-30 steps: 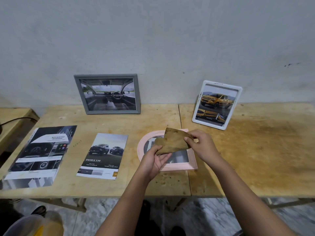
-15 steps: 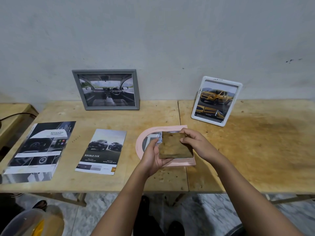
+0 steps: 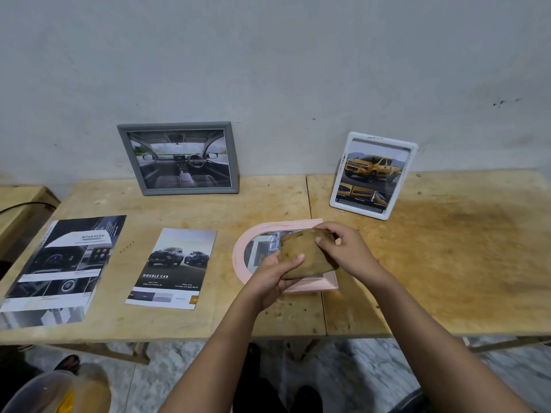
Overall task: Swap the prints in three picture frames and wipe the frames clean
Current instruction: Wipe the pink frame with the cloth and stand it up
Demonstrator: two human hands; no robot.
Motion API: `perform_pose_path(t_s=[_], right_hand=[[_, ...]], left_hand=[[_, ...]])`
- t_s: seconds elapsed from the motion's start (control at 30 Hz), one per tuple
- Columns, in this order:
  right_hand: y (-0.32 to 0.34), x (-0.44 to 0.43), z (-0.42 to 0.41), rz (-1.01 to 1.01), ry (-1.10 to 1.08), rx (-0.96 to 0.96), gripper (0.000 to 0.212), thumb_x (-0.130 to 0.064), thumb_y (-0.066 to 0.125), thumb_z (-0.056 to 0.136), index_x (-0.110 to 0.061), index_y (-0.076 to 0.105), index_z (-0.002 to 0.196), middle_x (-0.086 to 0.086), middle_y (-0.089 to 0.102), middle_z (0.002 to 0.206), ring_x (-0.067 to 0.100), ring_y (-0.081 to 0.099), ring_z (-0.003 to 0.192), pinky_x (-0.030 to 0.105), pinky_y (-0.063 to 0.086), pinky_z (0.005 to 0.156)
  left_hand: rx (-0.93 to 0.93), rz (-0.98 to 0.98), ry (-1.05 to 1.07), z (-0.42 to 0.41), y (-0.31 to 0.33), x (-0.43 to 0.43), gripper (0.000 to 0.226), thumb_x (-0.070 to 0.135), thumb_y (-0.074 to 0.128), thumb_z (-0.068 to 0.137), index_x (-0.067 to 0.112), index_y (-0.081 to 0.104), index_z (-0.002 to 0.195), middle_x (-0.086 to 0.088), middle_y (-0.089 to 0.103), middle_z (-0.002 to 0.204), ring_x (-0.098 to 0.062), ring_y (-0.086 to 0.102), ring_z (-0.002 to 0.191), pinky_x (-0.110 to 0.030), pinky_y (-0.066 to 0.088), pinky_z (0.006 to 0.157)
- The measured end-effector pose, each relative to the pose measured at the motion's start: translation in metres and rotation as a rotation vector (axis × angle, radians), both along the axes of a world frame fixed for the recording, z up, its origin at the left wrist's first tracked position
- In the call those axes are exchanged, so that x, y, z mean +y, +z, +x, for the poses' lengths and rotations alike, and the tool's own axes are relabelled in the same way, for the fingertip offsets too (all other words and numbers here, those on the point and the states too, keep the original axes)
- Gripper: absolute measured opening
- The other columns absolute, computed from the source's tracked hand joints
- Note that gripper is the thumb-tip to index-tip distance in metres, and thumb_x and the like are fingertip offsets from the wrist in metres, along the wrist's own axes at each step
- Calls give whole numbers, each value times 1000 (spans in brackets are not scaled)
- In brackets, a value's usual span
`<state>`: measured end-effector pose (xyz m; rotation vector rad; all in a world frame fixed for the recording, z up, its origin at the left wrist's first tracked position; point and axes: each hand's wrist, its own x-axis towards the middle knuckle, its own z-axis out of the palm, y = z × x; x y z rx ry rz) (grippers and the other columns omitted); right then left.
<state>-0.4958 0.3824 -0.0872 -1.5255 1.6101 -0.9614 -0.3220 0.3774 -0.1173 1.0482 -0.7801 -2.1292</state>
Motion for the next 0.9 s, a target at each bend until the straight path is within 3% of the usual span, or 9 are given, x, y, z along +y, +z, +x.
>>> perform_pose_path(t_s=[0.1,0.2,0.37,0.5,0.6,0.7,0.77,0.9], right_hand=[[-4,-1,-4,153,-107,20,24,-30,67,84,-18,63,105,-5,60,98,-2,51,82,13,39,66],[-3,4,-9,413,-82,-136,40,-48,64,82,-14,64,102,-3,63,98,6,55,86,20,41,69],[-8,5,-12,528,-17,-255,23,-31,72,79,-12,68,91,-1,64,89,11,53,81,22,35,63],[-17,1,-10,597,-10,-430,14,-10,75,74,-12,61,77,5,64,78,17,57,76,24,39,68],[-20,0,-7,656,43,-540,16,-1,68,75,-5,56,85,9,50,75,13,45,62,19,35,51],[-20,0,-5,718,131,-640,31,-4,70,71,-1,56,99,16,53,94,22,54,85,24,43,70],[-18,0,-2,732,173,-676,38,-3,66,80,1,53,116,16,57,106,25,56,100,28,47,81],[-17,-4,8,795,168,-715,28,-11,60,87,-8,53,114,11,61,102,20,60,93,27,53,75]], left_hand=[[39,9,29,1,1,-4,20,6,55,90,6,58,110,-4,73,94,-13,70,84,-22,57,69],[56,10,66,3,1,-8,18,7,52,93,6,58,110,-7,73,94,-14,71,84,-23,58,70],[-31,13,47,11,-3,-13,21,11,56,92,7,59,112,-7,72,99,-15,69,88,-23,58,76],[-165,-39,-52,18,-7,-13,27,12,62,88,8,60,115,-8,69,104,-16,68,91,-25,56,79],[-175,-74,-2,24,-10,-12,32,6,68,81,9,61,113,-7,71,103,-17,68,91,-27,55,81],[-139,-75,77,28,-12,-14,33,5,68,81,6,60,112,-6,73,99,-17,69,91,-24,57,75],[-151,-84,77,30,-12,-16,32,6,68,81,5,61,112,-6,73,97,-16,69,88,-22,56,71],[-188,-121,38,32,-15,-21,24,9,66,83,6,65,107,-3,72,92,-13,68,85,-23,55,72]])
